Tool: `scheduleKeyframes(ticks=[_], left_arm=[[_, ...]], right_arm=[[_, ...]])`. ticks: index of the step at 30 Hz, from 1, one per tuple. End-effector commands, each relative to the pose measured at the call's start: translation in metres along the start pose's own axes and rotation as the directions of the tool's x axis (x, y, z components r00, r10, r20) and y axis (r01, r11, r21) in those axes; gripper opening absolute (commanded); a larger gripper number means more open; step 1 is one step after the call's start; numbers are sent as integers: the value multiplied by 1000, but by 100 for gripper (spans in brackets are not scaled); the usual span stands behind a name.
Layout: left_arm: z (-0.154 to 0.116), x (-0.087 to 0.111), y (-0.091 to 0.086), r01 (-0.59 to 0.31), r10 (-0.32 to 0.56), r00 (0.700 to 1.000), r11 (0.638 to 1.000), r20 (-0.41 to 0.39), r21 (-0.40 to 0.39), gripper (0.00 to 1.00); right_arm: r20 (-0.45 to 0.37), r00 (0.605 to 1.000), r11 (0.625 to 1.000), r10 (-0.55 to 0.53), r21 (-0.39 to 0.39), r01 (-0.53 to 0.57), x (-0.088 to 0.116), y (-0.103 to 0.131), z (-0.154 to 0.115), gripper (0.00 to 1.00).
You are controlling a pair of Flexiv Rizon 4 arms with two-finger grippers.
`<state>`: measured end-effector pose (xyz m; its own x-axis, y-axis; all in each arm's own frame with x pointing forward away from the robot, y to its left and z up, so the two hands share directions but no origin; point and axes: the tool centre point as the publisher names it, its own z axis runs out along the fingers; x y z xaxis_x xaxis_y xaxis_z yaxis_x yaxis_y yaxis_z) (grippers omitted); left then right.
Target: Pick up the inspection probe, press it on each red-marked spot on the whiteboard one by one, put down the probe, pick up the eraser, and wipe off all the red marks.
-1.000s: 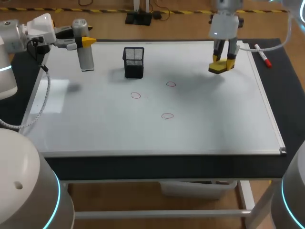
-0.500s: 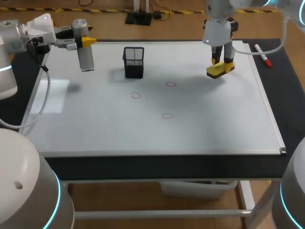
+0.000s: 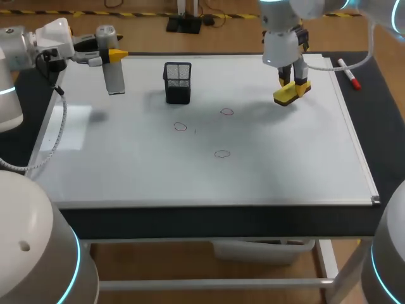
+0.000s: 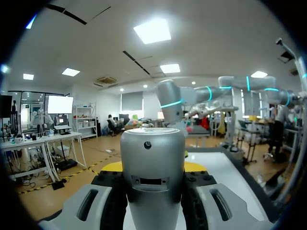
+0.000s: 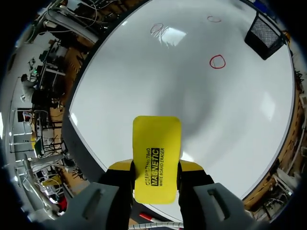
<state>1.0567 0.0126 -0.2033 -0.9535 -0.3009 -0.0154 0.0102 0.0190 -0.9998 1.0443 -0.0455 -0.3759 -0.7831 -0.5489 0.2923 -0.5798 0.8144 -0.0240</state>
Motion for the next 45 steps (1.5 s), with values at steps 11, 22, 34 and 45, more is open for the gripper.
scheduleKeyframes(ticks=[11,22,34,45], left_arm=[[0,0,-1,-1,1,1000,1000,2,0,0],[0,0,-1,-1,1,1000,1000,2,0,0],[0,0,-1,-1,1,1000,1000,2,0,0],[0,0,-1,-1,1,1000,1000,2,0,0]], right_arm=[[55,998,1000,23,-21,-22,13,-13,-9,0],[125,989,995,84,-68,-76,44,-33,-2,0],[215,974,997,78,-36,-72,47,-29,-3,0],[184,979,994,90,-83,-76,45,-34,-2,0]])
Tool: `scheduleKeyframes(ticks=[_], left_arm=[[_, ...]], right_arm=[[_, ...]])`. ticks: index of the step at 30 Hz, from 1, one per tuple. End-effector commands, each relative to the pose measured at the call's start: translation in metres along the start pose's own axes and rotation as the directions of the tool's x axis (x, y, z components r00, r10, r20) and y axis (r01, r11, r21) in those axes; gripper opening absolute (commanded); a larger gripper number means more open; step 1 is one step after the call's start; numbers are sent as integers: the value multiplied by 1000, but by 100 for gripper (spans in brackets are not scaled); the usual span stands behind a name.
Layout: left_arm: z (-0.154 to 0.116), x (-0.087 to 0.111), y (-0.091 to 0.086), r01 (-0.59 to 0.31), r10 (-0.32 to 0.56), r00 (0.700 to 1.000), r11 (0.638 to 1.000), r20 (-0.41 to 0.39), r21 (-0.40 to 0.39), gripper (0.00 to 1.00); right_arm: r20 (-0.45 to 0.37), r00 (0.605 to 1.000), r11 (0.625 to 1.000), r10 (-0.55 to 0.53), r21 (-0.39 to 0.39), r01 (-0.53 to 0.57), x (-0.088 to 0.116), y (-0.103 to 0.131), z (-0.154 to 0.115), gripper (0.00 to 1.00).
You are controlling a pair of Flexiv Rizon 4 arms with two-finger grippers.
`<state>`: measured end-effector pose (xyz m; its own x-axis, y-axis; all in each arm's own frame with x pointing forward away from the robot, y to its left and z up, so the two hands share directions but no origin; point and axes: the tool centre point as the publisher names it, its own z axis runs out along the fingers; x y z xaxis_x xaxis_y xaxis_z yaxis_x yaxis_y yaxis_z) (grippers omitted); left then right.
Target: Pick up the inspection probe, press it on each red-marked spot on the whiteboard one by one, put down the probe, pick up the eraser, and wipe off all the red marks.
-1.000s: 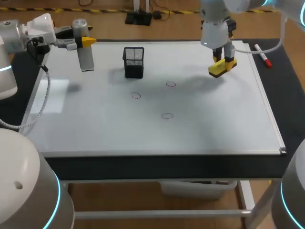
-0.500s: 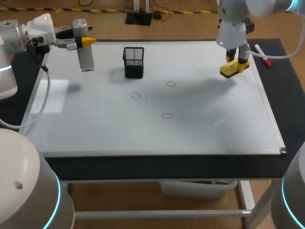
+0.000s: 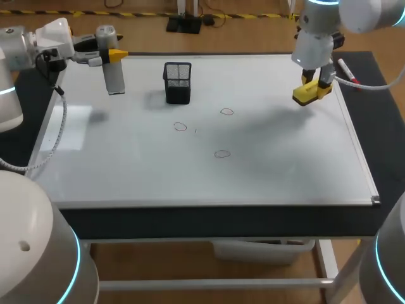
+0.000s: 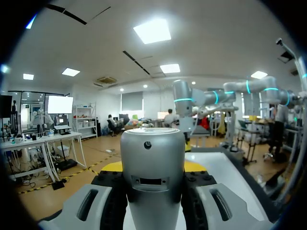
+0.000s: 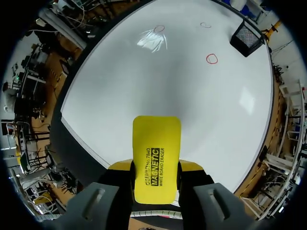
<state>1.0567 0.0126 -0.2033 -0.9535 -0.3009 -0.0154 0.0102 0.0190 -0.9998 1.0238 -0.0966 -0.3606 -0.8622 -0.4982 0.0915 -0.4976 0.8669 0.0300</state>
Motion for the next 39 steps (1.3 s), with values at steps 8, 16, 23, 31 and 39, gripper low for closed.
scheduleKeyframes(ticks=[8,16,23,31,39], left_arm=[[0,0,-1,-1,1,1000,1000,2,0,0],[3,2,-2,-2,2,1000,1000,1,1,0],[32,27,-8,-13,16,995,999,-93,36,0],[56,59,-9,5,8,985,997,-174,78,0],[81,94,0,18,15,966,992,-259,124,0]], right_arm=[[-16,1000,1000,-1,-3,1,-4,-3,-1,0],[-16,1000,1000,-1,-3,1,-4,-3,-1,0],[-16,1000,1000,-1,-3,1,-4,-3,-1,0],[-16,1000,1000,-1,-3,1,-4,-3,-1,0],[-16,1000,1000,-1,-3,1,-4,-3,-1,0]])
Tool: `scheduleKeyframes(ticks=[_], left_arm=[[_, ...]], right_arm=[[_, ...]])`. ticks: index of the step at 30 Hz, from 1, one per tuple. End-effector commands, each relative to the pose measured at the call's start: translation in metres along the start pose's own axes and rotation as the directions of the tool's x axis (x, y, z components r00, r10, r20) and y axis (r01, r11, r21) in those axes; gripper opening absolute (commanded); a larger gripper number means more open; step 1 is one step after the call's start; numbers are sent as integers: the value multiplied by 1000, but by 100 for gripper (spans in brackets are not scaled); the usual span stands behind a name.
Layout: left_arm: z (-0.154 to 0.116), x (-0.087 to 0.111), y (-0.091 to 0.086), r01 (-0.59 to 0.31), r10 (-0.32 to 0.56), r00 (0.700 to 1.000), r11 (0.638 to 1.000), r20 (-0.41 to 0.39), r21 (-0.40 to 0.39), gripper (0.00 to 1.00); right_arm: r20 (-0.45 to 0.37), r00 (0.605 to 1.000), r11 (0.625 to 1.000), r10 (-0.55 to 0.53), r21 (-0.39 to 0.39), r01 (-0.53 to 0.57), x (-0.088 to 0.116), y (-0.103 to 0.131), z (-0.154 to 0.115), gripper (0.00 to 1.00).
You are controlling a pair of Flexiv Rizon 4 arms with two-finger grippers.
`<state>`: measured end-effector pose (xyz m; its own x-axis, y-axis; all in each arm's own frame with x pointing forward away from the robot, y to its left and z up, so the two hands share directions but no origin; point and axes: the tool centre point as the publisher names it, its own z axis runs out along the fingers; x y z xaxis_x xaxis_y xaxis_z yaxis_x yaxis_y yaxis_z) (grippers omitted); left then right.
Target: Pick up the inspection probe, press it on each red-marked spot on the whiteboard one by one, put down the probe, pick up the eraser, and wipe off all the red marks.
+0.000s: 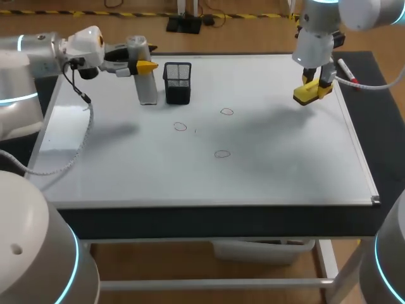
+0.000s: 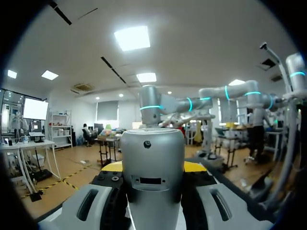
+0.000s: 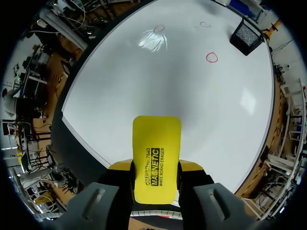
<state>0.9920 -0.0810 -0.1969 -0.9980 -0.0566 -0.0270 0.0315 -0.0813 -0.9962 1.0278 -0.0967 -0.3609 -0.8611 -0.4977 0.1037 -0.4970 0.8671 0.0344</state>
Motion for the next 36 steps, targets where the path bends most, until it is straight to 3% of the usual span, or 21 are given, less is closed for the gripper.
scheduleKeyframes(ticks=[1,14,36], left_arm=[[14,4,12,3,-2,1000,1000,-24,27,0],[46,27,38,8,-4,994,999,-113,34,0],[55,22,71,21,-17,990,1000,-141,23,0]], right_arm=[[-4,1000,1000,-1,1,1,-1,-1,-1,0],[-4,1000,1000,-1,1,1,-1,-1,-1,0],[-4,1000,1000,-1,1,1,-1,-1,-1,0]])
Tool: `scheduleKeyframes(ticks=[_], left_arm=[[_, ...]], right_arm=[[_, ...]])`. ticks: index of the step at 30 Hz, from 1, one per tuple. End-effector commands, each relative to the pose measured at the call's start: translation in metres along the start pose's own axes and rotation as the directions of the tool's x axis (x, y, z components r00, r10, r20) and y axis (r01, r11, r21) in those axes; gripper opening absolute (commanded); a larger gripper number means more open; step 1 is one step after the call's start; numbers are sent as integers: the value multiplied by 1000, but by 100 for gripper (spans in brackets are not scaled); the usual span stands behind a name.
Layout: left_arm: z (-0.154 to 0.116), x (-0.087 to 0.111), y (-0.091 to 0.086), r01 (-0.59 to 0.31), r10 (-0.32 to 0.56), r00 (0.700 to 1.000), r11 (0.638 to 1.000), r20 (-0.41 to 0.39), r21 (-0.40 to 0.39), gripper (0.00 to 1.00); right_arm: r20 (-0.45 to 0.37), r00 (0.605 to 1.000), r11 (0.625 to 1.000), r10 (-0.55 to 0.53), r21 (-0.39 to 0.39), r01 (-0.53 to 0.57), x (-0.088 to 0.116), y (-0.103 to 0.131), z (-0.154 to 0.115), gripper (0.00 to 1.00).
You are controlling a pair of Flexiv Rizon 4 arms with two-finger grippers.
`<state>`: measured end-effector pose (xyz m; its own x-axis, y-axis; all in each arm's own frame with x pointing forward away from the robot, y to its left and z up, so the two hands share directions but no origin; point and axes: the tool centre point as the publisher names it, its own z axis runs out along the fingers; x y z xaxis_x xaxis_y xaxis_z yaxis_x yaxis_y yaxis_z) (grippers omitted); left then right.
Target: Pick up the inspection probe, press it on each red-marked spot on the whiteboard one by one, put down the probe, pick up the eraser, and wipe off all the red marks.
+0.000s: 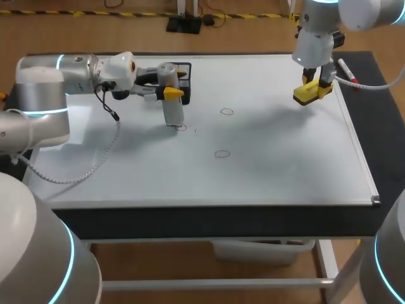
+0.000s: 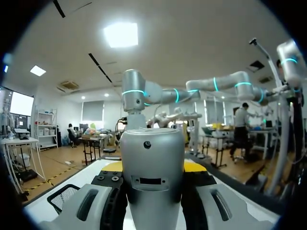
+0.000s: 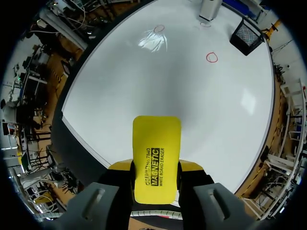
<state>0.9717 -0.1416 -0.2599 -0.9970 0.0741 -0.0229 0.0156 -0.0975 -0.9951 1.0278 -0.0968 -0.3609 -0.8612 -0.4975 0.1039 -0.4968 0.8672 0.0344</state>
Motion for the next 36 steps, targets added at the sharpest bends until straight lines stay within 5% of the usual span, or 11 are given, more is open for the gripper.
scheduleKeyframes(ticks=[1,36], left_arm=[[1,-3,5,4,-4,1000,1000,-13,7,0],[5,-4,27,20,-21,998,1000,-54,-15,0]], right_arm=[[-4,1000,1000,-1,1,1,-1,-1,-1,0],[-4,1000,1000,-1,1,1,-1,-1,-1,0]])
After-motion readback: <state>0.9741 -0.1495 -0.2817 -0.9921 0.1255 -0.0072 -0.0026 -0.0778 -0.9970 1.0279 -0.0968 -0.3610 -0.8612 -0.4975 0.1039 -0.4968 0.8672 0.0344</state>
